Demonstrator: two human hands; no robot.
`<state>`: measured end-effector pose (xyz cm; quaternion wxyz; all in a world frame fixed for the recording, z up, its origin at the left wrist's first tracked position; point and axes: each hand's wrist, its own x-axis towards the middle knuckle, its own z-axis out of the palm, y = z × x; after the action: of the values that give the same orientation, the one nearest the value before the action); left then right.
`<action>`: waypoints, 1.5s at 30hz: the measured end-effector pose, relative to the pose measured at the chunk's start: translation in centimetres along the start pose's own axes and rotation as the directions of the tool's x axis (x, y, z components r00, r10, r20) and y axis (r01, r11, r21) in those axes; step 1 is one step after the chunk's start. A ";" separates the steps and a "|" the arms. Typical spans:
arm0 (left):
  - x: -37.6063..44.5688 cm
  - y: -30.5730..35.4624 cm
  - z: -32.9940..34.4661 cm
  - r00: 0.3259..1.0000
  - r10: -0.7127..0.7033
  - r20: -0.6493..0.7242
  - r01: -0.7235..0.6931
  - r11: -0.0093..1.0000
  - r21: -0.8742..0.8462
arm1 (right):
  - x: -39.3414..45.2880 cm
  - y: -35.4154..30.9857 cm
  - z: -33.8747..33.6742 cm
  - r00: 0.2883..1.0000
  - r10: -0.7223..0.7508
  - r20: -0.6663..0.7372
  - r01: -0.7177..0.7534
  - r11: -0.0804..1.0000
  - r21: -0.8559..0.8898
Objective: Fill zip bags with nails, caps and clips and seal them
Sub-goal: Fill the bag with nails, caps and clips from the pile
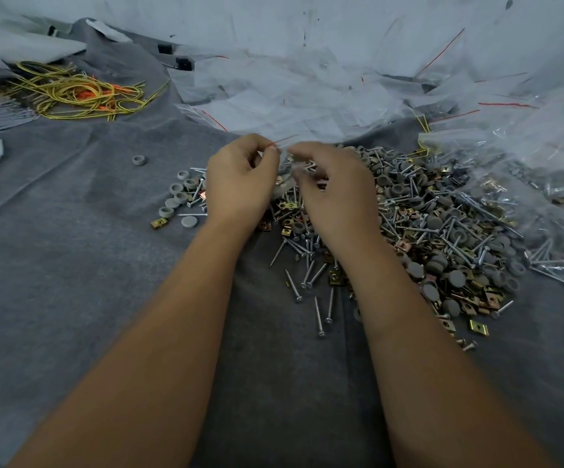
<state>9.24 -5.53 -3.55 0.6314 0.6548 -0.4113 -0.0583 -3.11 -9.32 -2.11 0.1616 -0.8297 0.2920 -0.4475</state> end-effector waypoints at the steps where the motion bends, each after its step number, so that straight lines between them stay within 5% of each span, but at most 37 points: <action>1: 0.0 0.0 0.0 1.000 -0.021 -0.020 0.021 1.000 -0.020 | 0.1 0.0 -0.1 0.999 0.025 -0.040 -0.024 0.999 0.033; 5: 0.3 -0.1 0.0 0.995 -0.073 -0.069 0.069 0.995 -0.065 | 0.2 0.4 -0.7 0.973 0.218 -0.078 -0.220 0.975 -0.012; 10: 0.2 0.0 0.0 0.995 -0.075 -0.068 0.071 0.996 -0.056 | 0.1 0.8 -0.6 0.866 0.314 0.389 -0.137 0.897 -0.419; 12: 0.2 0.0 0.0 0.995 -0.072 -0.067 0.069 0.996 -0.053 | 0.1 0.9 -0.5 0.842 0.322 0.432 -0.092 0.876 -0.473; 24: 0.1 0.1 0.0 0.995 -0.082 -0.061 0.079 0.996 -0.048 | 0.2 1.3 -0.7 0.938 0.242 0.249 -0.162 0.939 -0.303; 34: -0.1 0.4 0.0 0.999 -0.053 0.010 0.053 0.997 -0.051 | 0.4 0.3 -1.1 0.981 0.175 -0.084 -0.175 0.985 0.010; 39: -0.4 0.7 0.1 0.997 -0.012 0.079 0.016 0.999 -0.052 | 0.3 0.4 -0.3 0.998 0.064 0.000 -0.063 0.991 -0.114; 45: 0.0 0.6 -0.1 0.997 -0.074 -0.003 0.073 0.994 -0.076 | 0.2 0.4 -0.4 0.988 0.153 -0.028 -0.153 0.988 -0.004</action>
<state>9.05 -5.37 -3.03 0.6544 0.6453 -0.3825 -0.0950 -3.47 -9.81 -1.98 0.1887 -0.7989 0.3586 -0.4444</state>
